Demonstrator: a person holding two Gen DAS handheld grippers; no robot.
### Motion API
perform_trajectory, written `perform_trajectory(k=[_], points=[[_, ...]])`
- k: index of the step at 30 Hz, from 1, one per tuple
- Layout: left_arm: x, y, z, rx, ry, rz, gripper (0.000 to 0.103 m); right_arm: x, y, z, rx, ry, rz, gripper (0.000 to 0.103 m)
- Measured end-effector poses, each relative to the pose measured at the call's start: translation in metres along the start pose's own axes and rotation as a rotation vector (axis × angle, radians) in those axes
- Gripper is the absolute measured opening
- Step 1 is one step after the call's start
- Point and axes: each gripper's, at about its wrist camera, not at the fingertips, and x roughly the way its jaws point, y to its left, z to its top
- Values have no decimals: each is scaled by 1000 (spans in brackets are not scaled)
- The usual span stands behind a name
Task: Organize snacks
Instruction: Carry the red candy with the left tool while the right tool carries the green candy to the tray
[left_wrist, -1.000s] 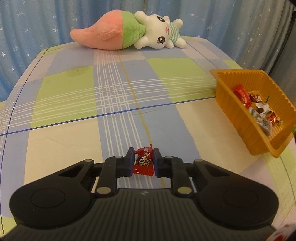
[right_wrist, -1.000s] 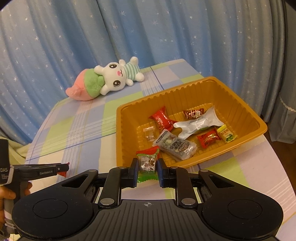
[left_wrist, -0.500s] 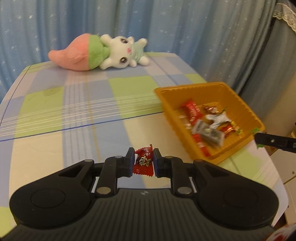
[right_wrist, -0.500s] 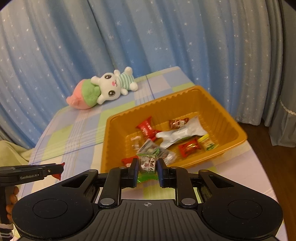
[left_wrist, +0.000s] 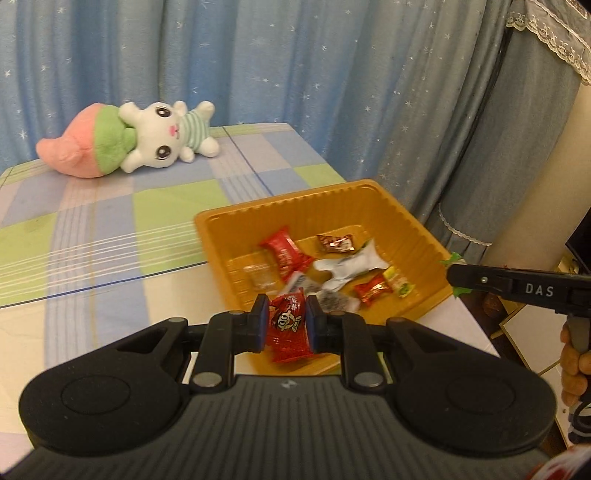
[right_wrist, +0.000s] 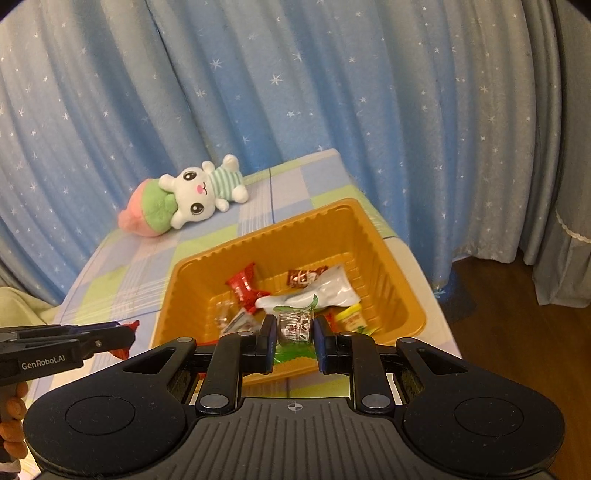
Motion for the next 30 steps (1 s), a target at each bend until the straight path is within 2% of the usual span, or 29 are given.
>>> perform_trajectory(k=[14,30], points=[[42,-34,9,-8,48,49,18,12,-30,17,-16,15,52,22],[71,-38,5,-42,109,99,19,30,-31,29,-58,34,101,22]])
